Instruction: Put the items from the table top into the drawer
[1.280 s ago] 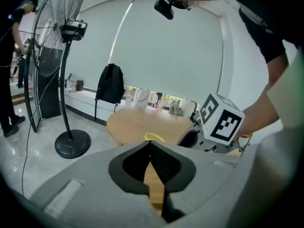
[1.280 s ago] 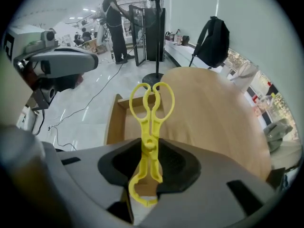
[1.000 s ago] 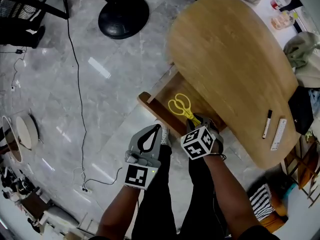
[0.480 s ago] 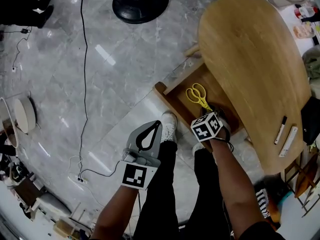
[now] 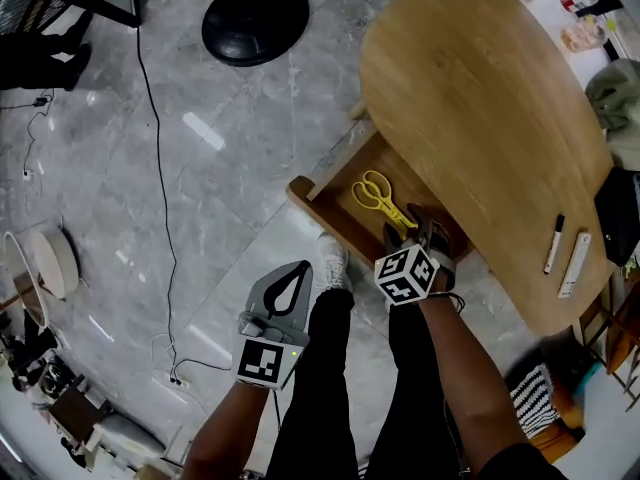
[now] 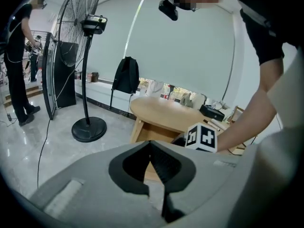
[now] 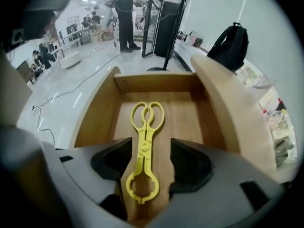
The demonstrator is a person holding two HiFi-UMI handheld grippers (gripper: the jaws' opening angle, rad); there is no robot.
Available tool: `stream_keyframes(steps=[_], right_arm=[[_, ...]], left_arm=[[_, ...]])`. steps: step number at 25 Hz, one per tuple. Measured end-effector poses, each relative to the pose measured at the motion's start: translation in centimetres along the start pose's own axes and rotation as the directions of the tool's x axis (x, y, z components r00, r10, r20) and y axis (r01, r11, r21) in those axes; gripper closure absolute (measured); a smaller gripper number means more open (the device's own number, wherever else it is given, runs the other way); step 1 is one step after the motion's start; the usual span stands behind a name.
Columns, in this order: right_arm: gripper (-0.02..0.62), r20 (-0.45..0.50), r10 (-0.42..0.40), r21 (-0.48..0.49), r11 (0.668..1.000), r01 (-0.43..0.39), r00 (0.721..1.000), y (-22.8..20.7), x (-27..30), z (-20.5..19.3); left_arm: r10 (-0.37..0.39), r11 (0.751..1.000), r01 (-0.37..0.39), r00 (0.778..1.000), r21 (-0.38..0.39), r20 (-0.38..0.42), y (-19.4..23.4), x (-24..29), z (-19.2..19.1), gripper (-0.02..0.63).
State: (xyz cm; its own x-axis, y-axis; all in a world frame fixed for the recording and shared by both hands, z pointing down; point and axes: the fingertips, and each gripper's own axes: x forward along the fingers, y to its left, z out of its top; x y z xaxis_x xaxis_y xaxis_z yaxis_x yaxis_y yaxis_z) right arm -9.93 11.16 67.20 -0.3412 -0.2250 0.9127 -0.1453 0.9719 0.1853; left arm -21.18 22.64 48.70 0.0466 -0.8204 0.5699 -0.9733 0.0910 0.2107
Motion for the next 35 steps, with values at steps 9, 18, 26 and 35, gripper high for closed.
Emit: stream_keyframes(steps=[9,18,26,35], right_arm=[[0.362,0.227,-0.157,0.193,0.975,0.113,0.961,-7.5,-15.0,-1.5],[0.564,0.161,-0.392,0.537,0.805,0.253,0.906,-18.1,-23.6,-11.0],[0.598,0.064,-0.434,0.655,0.698,0.291,0.898,-23.2,-25.4,-19.8],[0.442,0.001,-0.297,0.692,0.69,0.214,0.955,-24.9,-21.7,-26.2]], left_arm=[[-0.143,0.986,0.141,0.99,0.088,0.017,-7.1,5.9,5.8,0.588],[-0.33,0.928,0.326,0.944,0.183,-0.008,-19.1,11.9,9.7,0.589],[-0.431,0.867,0.431,0.901,0.249,-0.058,-26.7,15.1,10.7,0.589],[-0.457,0.841,0.466,0.884,0.274,-0.099,-30.8,17.2,10.8,0.588]])
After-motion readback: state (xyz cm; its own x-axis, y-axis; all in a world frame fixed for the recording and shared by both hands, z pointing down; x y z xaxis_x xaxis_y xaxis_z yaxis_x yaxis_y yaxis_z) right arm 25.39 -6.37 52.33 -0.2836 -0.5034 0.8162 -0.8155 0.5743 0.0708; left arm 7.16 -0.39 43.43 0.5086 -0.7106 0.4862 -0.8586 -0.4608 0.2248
